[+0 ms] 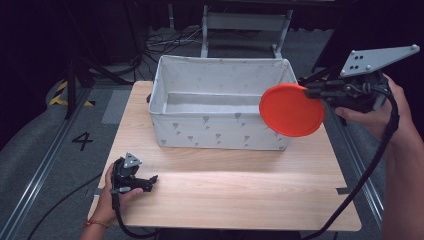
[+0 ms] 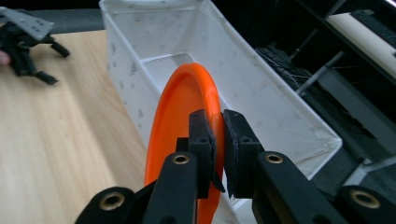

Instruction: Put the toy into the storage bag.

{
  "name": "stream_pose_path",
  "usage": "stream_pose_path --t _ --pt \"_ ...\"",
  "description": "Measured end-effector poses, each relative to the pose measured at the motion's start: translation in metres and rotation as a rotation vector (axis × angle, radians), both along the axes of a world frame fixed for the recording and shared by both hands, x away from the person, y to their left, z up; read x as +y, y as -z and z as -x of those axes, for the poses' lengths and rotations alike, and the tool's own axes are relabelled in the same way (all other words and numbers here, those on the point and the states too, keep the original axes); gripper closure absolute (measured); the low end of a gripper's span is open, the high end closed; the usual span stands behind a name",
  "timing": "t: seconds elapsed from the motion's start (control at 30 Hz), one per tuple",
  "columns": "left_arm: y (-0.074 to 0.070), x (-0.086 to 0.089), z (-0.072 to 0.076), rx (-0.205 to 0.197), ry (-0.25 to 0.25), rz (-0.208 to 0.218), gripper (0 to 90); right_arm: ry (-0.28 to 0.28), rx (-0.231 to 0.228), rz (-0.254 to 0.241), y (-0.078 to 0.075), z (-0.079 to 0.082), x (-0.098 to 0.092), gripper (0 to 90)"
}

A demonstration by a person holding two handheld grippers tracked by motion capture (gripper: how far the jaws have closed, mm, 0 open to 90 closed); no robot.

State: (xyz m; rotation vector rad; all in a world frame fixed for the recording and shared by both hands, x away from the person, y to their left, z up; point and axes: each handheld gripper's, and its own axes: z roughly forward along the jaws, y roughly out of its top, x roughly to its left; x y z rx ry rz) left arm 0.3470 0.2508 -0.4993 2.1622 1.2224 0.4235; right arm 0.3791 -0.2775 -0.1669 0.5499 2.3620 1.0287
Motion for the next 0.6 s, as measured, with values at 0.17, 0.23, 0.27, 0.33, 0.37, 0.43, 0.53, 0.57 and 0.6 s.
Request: stream_pose_path --t 0.17,0.23,0.27,0.33,0.37,0.43,0.53,0.57,0.6 --pt "0.0 0.0 0.0 0.0 0.001 0.0 0.5 0.001 0.003 -0.003 -0.002 -0.012 0.003 82.8" --pt "0.0 0.0 0.0 0.0 0.0 0.0 0.5 0.006 -0.005 -0.001 -0.003 -0.018 0.005 82.8" --pt "0.0 0.0 0.0 0.0 0.0 0.0 0.5 0.004 0.0 -0.003 -0.003 -0.023 0.005 82.8" --pt "0.0 0.0 0.0 0.0 0.0 0.0 0.5 0.014 -0.009 -0.006 -0.003 -0.029 0.008 82.8" --pt "0.0 0.0 0.0 0.0 0.0 0.0 0.5 0.014 -0.004 -0.008 -0.003 -0.032 0.009 82.8" --pt "0.0 0.0 0.0 0.003 0.003 0.002 0.5 0.016 -0.005 -0.005 -0.003 -0.039 0.012 82.8" --pt "-0.001 0.0 -0.001 0.006 0.011 -0.002 0.5 0.022 -0.007 -0.004 -0.003 -0.048 0.016 82.8" --pt "0.0 0.0 -0.001 -0.002 0.007 0.0 0.5 0.028 -0.002 -0.007 -0.002 -0.051 0.017 82.8" --pt "-0.001 0.0 -0.001 0.007 0.013 -0.002 0.5 0.03 0.0 -0.005 -0.002 -0.055 0.018 82.8"
